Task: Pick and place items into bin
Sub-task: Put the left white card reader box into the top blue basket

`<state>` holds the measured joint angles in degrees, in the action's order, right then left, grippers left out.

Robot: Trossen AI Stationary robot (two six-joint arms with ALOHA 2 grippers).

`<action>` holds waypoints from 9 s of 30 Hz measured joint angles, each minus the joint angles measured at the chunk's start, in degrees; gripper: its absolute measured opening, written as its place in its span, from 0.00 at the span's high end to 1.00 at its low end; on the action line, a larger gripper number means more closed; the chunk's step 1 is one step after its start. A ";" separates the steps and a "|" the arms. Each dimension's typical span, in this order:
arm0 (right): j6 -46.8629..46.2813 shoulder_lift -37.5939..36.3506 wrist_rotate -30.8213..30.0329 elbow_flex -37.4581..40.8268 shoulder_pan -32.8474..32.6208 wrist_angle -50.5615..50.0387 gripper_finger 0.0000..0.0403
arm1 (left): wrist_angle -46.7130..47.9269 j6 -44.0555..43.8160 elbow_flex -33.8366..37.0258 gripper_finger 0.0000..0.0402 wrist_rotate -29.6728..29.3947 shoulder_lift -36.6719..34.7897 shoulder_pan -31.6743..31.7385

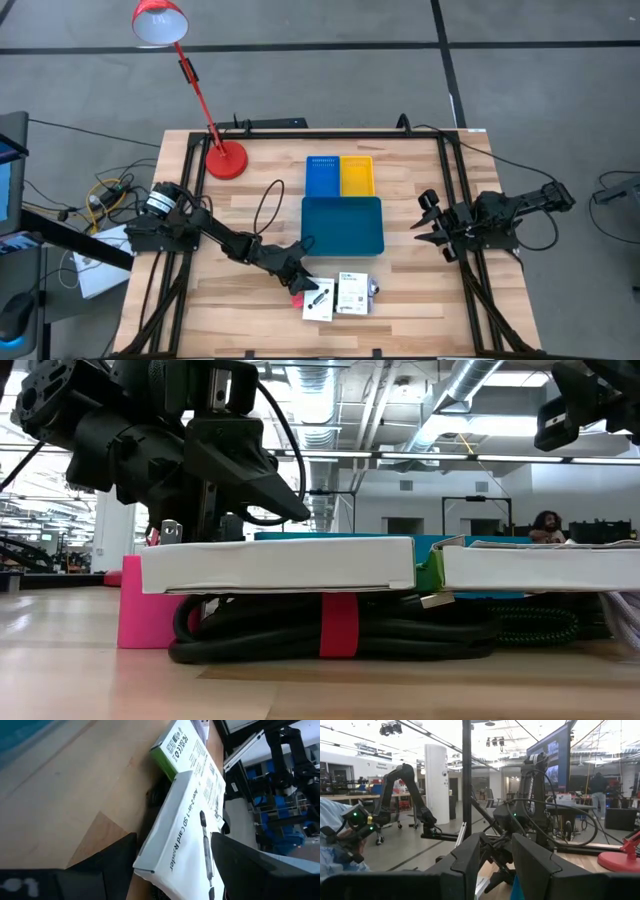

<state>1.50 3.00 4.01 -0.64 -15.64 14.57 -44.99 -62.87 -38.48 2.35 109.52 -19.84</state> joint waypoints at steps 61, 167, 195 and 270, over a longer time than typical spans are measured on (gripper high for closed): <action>0.00 -0.01 0.00 0.02 0.00 -0.90 0.73 | -1.20 0.77 0.33 0.75 1.26 0.16 -0.07; 0.00 -0.02 0.00 0.02 0.00 -0.90 0.73 | 8.27 33.88 0.20 0.90 -7.98 -31.65 4.27; 0.00 -0.01 -0.01 0.02 -0.01 -0.87 0.73 | 23.93 61.85 0.20 0.90 12.54 -43.34 39.62; 0.00 -0.01 -0.01 0.02 -0.01 -0.90 0.73 | 38.31 73.50 -19.52 0.90 28.21 -15.61 51.24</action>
<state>1.50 2.99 4.00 -0.62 -15.65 13.67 -6.68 10.63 -58.00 30.56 93.91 31.40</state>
